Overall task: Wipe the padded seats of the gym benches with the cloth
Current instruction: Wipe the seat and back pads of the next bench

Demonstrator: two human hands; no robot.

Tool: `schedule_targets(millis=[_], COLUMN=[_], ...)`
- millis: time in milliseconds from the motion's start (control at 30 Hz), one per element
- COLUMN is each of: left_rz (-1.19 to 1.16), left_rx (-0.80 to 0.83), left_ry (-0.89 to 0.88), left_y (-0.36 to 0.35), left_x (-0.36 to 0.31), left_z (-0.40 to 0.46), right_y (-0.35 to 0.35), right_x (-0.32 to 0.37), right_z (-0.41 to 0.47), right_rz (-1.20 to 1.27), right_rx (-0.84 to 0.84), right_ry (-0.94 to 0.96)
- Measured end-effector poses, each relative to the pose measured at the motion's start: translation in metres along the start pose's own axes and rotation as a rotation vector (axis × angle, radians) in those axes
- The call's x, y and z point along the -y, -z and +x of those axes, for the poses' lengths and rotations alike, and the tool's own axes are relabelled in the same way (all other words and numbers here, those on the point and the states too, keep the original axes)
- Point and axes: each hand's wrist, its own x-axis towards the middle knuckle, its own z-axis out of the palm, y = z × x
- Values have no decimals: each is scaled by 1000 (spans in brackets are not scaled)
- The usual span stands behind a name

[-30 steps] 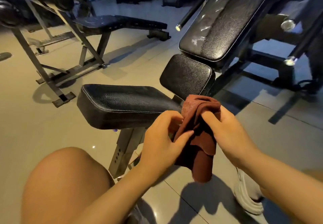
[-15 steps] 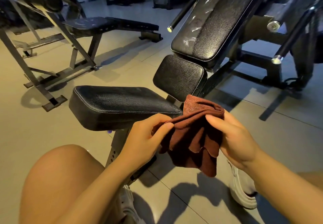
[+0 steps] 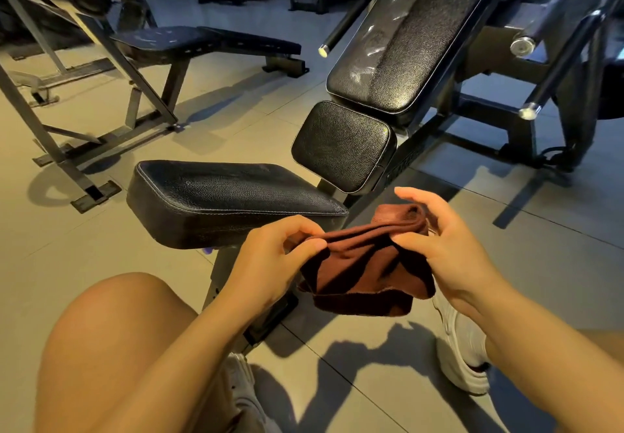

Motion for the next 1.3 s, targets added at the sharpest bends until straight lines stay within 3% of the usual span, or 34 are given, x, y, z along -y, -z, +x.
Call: schedule_targets(millis=[133,233,400,600,667,767,900,1033,1167,1300], left_rz=[15,103,211,266,305,347,468,602,658,663], left_rx=[-20,-28,-64,-179,-226,-181,7,115,98,73], left_ry=[-9,-125,-253,-298,-304,-246,-125,-86,-46,22], left_y=[3,5,8,-1,-2,0,-8,-14,-13,-7], left_x=[-4,-6,-7,-5,-3,-1,1,4,7,9], left_z=[1,3,1,-1,0,1,-2,-3,1,4], right_y=[14,23,27,34,35,38,34,32,41,47], right_x=[7,11,4,-4,-10,-21,-27,-24,-26,-28], right_z=[5,8,18,26,27,31,30,29,37,42], right_rz=[-163,-147,-24,-135,-262,-644,-1192,-1398,-1233,-592], right_rx=[75,105,-180,-113,-110,-101,168,259,95,-65], right_ry=[-56,-172,-215,-405,-412,-346,-433,-416,-301,-274])
